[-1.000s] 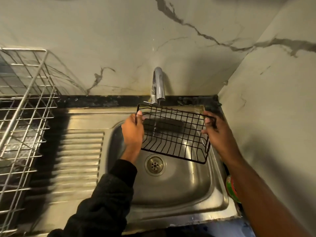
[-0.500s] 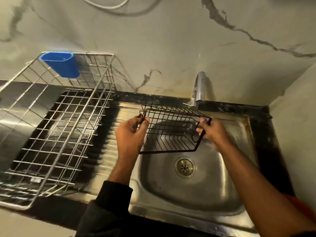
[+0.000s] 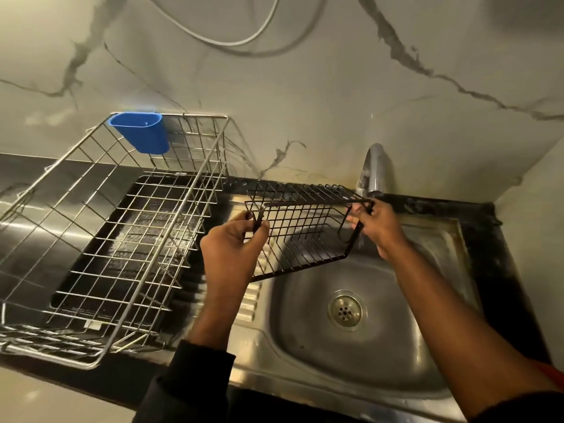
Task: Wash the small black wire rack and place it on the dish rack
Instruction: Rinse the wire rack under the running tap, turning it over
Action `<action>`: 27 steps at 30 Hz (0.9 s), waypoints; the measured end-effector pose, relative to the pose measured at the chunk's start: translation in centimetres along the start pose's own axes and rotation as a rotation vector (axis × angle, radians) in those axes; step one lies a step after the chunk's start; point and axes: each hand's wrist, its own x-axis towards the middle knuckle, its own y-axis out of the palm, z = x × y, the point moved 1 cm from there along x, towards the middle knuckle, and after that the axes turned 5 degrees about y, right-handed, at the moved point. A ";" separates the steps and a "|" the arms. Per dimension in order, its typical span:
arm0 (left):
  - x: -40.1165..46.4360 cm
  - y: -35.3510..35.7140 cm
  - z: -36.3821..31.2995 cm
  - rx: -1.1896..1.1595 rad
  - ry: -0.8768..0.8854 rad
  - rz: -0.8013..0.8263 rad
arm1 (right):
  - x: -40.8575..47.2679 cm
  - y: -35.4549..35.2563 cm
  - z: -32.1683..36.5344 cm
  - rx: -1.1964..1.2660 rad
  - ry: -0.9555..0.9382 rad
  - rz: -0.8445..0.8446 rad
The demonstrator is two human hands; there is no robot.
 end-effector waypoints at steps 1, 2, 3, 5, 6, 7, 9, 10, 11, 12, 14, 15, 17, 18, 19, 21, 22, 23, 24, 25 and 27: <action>0.2 -0.3 0.1 0.022 -0.003 0.035 | -0.4 -0.1 0.2 -0.041 -0.033 -0.032; 0.4 -0.5 0.5 0.042 -0.008 0.074 | -1.1 -0.3 0.3 -0.115 -0.063 -0.073; 0.5 -0.7 0.6 0.057 -0.022 0.115 | -1.7 -0.7 0.2 -0.209 -0.099 -0.118; 0.6 -0.7 1.0 0.091 -0.065 0.175 | -3.0 -1.5 -0.2 -0.361 -0.120 -0.184; 0.6 -0.6 1.0 0.094 -0.096 0.200 | -3.6 -1.9 -0.7 -0.398 -0.093 -0.195; 0.5 -0.5 1.0 0.075 -0.142 0.220 | -4.1 -2.4 -1.4 -0.420 -0.061 -0.207; 0.4 0.3 1.4 -0.043 -0.293 0.271 | -5.6 -3.7 -2.5 -0.478 -0.016 -0.235; 0.4 0.7 1.7 -0.103 -0.377 0.294 | -6.4 -4.2 -2.7 -0.510 -0.013 -0.252; 0.2 1.1 1.7 -0.148 -0.439 0.317 | -7.2 -4.9 -2.9 -0.530 -0.017 -0.281; -0.1 1.4 1.6 -0.188 -0.470 0.332 | -8.2 -5.5 -3.0 -0.554 -0.012 -0.313; -0.9 2.3 0.8 -0.225 -0.448 0.357 | -10.0 -6.6 -3.2 -0.581 -0.012 -0.389; -1.2 2.6 0.4 -0.229 -0.434 0.364 | -10.6 -7.1 -3.3 -0.565 -0.023 -0.431; -1.9 3.1 -0.4 -0.250 -0.442 0.376 | -11.8 -8.0 -3.5 -0.541 -0.040 -0.501; -2.1 3.4 -0.5 -0.274 -0.459 0.389 | -12.5 -8.3 -3.3 -0.550 -0.047 -0.513; -2.3 3.6 -0.5 -0.295 -0.483 0.405 | -13.0 -8.5 -3.3 -0.557 -0.069 -0.520; -2.3 3.8 -0.2 -0.335 -0.526 0.430 | -13.9 -8.8 -3.1 -0.553 -0.099 -0.556; -2.4 3.9 -0.2 -0.355 -0.540 0.442 | -14.3 -8.9 -3.1 -0.555 -0.106 -0.575; -2.6 4.0 -0.2 -0.361 -0.536 0.450 | -14.7 -9.0 -3.0 -0.559 -0.101 -0.585; -2.7 4.1 -0.2 -0.364 -0.519 0.454 | -15.1 -9.1 -3.1 -0.566 -0.078 -0.578; -2.7 4.2 -0.2 -0.363 -0.506 0.451 | -15.4 -9.1 -3.1 -0.576 -0.056 -0.561; -2.8 4.1 -0.4 -0.394 -0.497 0.439 | -15.9 -9.1 -3.1 -0.589 -0.064 -0.558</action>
